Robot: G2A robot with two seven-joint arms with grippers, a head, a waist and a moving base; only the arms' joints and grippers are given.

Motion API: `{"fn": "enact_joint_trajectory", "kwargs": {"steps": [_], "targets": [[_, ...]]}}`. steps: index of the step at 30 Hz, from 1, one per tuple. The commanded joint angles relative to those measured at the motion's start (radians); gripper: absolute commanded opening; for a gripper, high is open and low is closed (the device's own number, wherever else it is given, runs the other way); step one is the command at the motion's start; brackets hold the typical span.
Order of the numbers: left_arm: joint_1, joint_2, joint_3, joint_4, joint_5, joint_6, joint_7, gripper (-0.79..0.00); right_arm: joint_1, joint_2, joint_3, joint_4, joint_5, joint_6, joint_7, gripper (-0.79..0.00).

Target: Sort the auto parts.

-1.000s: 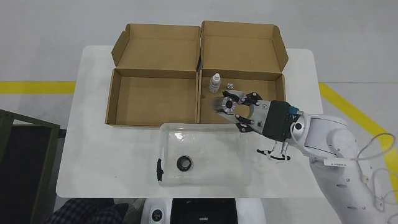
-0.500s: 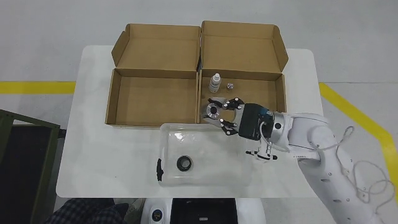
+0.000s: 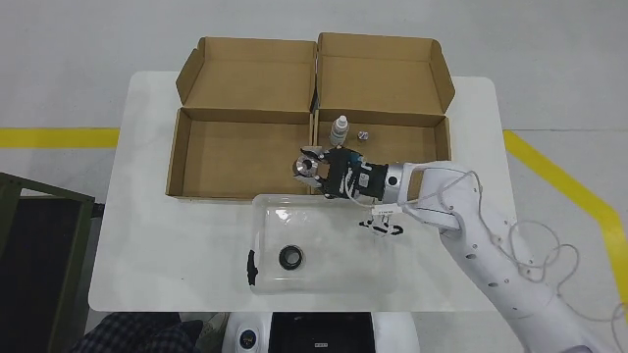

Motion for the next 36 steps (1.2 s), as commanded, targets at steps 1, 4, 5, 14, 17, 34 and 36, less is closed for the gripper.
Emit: {"fn": "enact_joint_trajectory", "kwargs": {"steps": [1,4,5,14,17,34,36], "targets": [[0.000,0.000,0.000,0.000,0.000,0.000,0.000,0.000,0.029,-0.010,-0.030,0.032,-0.003,0.013,0.001,-0.785],[0.000,0.000,0.000,0.000,0.000,0.000,0.000,0.000,0.068,-0.025,-0.070,0.075,-0.013,0.028,0.004,-0.785],[0.000,0.000,0.000,0.000,0.000,0.000,0.000,0.000,0.081,-0.030,-0.082,0.092,-0.013,0.032,0.003,-0.785],[0.000,0.000,0.000,0.000,0.000,0.000,0.000,0.000,0.200,-0.080,-0.177,0.236,-0.016,0.083,0.012,-0.785],[0.000,0.000,0.000,0.000,0.000,0.000,0.000,0.000,0.242,-0.101,-0.209,0.291,-0.011,0.108,0.017,-0.785],[0.000,0.000,0.000,0.000,0.000,0.000,0.000,0.000,0.393,-0.214,-0.338,0.546,0.006,0.230,0.066,-0.785],[0.000,0.000,0.000,0.000,0.000,0.000,0.000,0.000,0.403,-0.225,-0.348,0.570,0.008,0.237,0.071,-0.785]]}}
